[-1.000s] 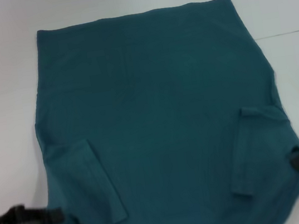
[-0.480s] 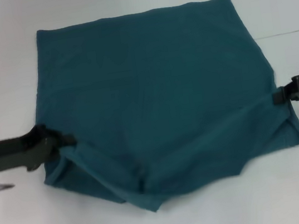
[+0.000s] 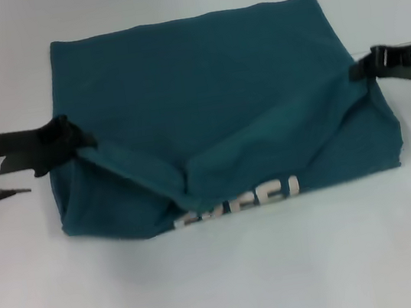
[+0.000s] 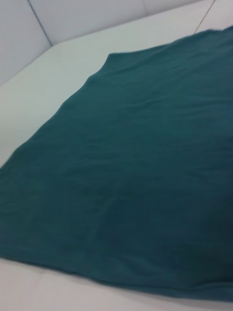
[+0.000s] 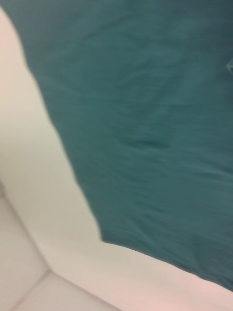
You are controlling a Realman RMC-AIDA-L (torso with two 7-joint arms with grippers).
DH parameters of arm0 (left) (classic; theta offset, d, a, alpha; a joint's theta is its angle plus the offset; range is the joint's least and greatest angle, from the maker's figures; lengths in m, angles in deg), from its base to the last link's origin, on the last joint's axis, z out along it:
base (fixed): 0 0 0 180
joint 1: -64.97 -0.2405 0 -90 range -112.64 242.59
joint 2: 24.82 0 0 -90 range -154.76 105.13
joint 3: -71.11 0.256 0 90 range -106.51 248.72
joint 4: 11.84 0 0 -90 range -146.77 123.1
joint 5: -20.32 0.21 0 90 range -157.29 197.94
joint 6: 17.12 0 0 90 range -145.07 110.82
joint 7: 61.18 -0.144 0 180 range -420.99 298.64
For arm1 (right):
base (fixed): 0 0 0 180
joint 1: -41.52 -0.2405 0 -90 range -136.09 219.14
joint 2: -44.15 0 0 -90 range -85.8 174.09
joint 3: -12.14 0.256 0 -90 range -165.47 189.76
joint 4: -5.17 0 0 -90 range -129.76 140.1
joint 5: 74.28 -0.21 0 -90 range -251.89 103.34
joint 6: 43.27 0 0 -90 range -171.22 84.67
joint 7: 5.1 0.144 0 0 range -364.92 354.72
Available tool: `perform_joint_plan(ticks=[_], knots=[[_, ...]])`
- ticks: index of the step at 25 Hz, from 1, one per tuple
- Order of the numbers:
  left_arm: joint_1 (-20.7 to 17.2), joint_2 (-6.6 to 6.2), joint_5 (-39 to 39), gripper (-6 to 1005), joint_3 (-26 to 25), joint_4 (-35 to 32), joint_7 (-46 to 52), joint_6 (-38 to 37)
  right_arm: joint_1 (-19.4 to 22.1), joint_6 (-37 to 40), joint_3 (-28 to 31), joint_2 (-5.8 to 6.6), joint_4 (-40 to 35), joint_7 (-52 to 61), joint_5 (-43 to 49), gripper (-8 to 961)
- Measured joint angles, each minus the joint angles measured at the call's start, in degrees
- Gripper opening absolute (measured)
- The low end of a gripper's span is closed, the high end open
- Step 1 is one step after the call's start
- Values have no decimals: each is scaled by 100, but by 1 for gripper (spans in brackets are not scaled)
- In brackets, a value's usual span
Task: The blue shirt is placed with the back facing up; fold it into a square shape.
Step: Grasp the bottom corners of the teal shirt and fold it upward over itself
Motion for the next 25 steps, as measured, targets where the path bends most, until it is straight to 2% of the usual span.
perform_joint_plan(ticks=[4,8,9,15,20,25], knots=[[73,66,1,13,379,18,7,638,-143,-766,-261,-33,229,34,-8,76],[91,189,5,13,934,49,-29,1510,-232,-1573,-737,-25,640,36,-4,80],[93,205,5,13,1019,68,-42,1647,-269,-1975,-968,-44,810,24,-4,81],[184,232,8,13,1212,280,-321,2141,-344,-2797,-1418,-156,1087,-16,-1,86],[227,236,5,14,1231,240,-362,2249,-412,-3042,-1516,-197,1047,23,-21,90],[372,196,6,14,1216,228,-338,2342,-505,-3144,-1486,-154,947,30,-202,94]])
